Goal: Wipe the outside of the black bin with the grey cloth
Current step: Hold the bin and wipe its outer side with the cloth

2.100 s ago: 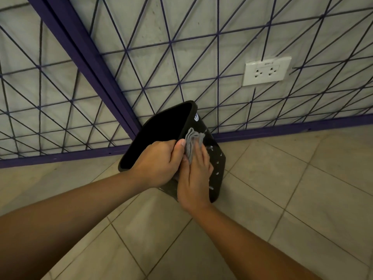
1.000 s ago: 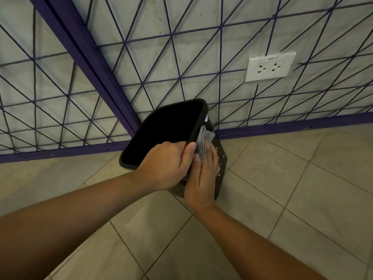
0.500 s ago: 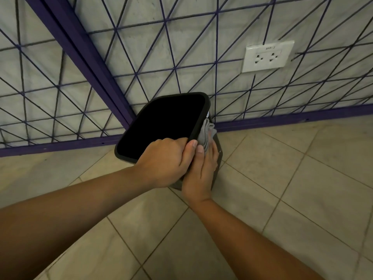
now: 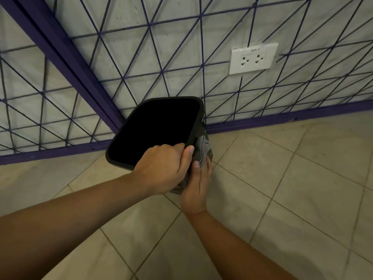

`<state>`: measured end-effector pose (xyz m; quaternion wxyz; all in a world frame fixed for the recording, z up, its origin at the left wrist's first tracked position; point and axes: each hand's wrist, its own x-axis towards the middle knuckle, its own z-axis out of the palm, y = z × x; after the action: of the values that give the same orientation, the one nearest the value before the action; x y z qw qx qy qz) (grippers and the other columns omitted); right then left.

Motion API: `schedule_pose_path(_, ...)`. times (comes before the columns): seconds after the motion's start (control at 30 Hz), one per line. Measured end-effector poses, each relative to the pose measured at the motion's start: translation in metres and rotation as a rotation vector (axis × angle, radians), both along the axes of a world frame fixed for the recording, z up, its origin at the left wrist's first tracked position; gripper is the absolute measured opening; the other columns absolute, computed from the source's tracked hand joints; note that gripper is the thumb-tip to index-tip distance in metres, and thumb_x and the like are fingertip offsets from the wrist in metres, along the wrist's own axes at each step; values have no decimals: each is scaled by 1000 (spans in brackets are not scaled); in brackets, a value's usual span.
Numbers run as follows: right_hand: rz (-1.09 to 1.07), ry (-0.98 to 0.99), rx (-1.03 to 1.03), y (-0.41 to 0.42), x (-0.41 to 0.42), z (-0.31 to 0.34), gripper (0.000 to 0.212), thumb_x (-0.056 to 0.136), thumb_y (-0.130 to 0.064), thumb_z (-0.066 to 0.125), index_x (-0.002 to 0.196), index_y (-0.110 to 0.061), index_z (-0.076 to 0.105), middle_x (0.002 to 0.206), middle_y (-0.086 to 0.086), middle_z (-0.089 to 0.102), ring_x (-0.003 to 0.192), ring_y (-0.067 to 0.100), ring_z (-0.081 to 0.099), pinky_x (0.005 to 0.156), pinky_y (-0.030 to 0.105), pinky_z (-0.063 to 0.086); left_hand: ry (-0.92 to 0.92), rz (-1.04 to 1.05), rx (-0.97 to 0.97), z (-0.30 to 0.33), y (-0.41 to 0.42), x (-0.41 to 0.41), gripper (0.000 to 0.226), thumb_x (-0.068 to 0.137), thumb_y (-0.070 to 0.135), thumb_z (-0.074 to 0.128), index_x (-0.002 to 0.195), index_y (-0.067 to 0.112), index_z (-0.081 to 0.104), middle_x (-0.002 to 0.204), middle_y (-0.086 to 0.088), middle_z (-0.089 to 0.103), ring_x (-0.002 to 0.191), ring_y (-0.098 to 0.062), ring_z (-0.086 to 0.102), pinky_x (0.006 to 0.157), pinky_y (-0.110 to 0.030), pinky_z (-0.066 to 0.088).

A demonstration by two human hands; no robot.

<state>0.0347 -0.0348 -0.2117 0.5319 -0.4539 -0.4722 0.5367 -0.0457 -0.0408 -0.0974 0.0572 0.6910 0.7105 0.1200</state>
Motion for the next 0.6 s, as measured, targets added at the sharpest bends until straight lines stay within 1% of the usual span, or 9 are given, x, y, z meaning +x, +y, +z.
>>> schedule_pose_path(0.03, 0, 20, -5, 9, -1, 6, 56, 94, -60, 31, 148, -46, 38, 147, -35, 35, 155, 14, 30, 130, 52, 24, -1, -2, 5, -1, 2, 1, 36, 102, 45, 23, 81, 25, 45, 71, -4, 63, 67, -30, 64, 59, -31, 33)
schedule_pose_path(0.07, 13, 42, -4, 15, -3, 13, 51, 94, -60, 32, 143, -49, 39, 147, -34, 37, 155, 16, 31, 130, 51, 24, -12, -1, 6, -2, 3, 1, 37, 102, 45, 24, 81, 24, 46, 71, -4, 63, 65, -28, 63, 59, -32, 35)
schedule_pose_path(0.1, 24, 51, 3, 15, -4, 17, 55, 94, -59, 31, 147, -45, 39, 151, -27, 40, 156, 15, 30, 130, 50, 23, -25, -3, 2, -2, 3, -1, 39, 102, 45, 23, 82, 24, 48, 70, -2, 62, 63, -26, 62, 59, -31, 36)
schedule_pose_path(0.17, 62, -15, 49, 3, -2, 12, 70, 97, -58, 28, 159, -26, 37, 163, -10, 37, 156, 4, 24, 132, 46, 20, -31, -13, 1, -2, 3, -4, 43, 102, 47, 19, 81, 24, 48, 65, 2, 58, 58, -21, 58, 58, -31, 36)
schedule_pose_path(0.23, 89, -87, 89, -4, 0, 0, 79, 101, -64, 26, 162, -16, 35, 169, -4, 33, 156, -6, 17, 132, 46, 17, -18, -16, 12, -2, 2, -4, 43, 100, 48, 16, 79, 26, 46, 61, 5, 52, 55, -20, 55, 55, -31, 33)
schedule_pose_path(0.3, 55, -66, 73, 7, 0, -1, 79, 100, -70, 27, 161, -20, 37, 169, -2, 34, 158, 4, 20, 131, 51, 18, -15, -18, 18, -3, 3, -3, 42, 101, 47, 15, 77, 27, 43, 58, 9, 47, 53, -18, 52, 51, -29, 29)
schedule_pose_path(0.4, 28, 10, 68, 14, -7, 16, 71, 102, -53, 30, 161, -15, 39, 166, 4, 40, 157, 22, 30, 128, 57, 24, -29, -32, 10, -5, 4, -4, 42, 101, 47, 17, 78, 27, 45, 59, 9, 50, 51, -11, 47, 49, -18, 25)
schedule_pose_path(0.53, 23, -82, 110, 1, -1, -3, 76, 105, -62, 27, 161, -11, 38, 166, 4, 39, 158, 20, 30, 127, 58, 25, -16, -35, 3, -2, 2, -5, 37, 103, 45, 19, 74, 33, 37, 56, 10, 44, 45, -7, 39, 47, -17, 21)
schedule_pose_path(0.6, -1, -34, 66, 11, -1, -2, 72, 102, -55, 29, 160, -14, 38, 166, 2, 39, 158, 19, 30, 128, 57, 24, -23, -39, -2, -2, 3, -3, 35, 102, 45, 21, 74, 33, 37, 57, 10, 46, 47, -8, 41, 47, -18, 23)
